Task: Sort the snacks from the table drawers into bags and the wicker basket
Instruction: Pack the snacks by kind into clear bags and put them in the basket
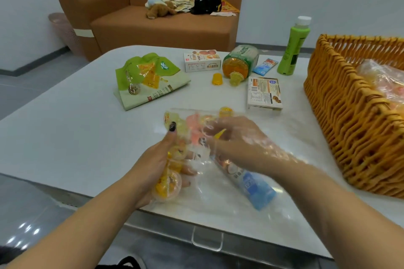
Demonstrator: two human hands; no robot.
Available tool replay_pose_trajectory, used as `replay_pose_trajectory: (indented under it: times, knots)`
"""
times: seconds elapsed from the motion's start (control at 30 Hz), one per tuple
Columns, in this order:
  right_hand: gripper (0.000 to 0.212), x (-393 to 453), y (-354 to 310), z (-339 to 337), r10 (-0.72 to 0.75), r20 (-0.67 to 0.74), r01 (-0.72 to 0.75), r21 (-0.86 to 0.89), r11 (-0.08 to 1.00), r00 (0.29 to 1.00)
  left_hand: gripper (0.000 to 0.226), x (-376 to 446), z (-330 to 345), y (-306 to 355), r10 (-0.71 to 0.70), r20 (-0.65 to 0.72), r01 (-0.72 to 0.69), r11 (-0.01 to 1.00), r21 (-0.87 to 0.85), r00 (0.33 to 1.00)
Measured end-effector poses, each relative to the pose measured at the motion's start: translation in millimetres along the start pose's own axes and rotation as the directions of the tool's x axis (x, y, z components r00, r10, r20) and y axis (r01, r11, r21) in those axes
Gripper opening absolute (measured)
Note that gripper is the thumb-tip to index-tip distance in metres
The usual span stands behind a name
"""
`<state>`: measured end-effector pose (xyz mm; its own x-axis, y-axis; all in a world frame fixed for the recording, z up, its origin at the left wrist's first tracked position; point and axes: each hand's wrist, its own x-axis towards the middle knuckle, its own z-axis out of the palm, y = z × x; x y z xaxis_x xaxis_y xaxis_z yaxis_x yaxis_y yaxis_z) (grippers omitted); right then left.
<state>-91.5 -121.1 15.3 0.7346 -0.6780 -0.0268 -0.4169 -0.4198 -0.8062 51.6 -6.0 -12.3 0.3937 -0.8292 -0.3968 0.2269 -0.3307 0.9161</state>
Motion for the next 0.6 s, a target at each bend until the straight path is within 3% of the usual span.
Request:
replay_pose_trajectory:
  times: [0.17,0.3,0.43,0.6]
  knots:
    - [0.016,19,7,-28,0.008,-0.319,0.048,0.168,0.985,0.948,0.056,14,-29,12,-0.033,-0.246,-0.052,0.942,-0.33,0.969]
    - [0.02,33,38,-17,0.115,-0.494,-0.094,0.067,0.993,0.862,0.062,26,-54,11,-0.096,-0.366,-0.111,0.856,-0.505,0.926]
    - [0.045,39,51,10,0.109,-0.427,-0.178,-0.124,0.976,0.897,0.065,29,-68,15,-0.102,-0.41,-0.138,0.845,-0.517,0.906]
    - [0.062,45,41,33,0.055,-0.252,-0.138,-0.325,0.936,0.966,0.059,26,-67,19,-0.075,-0.418,-0.16,0.851,-0.5,0.905]
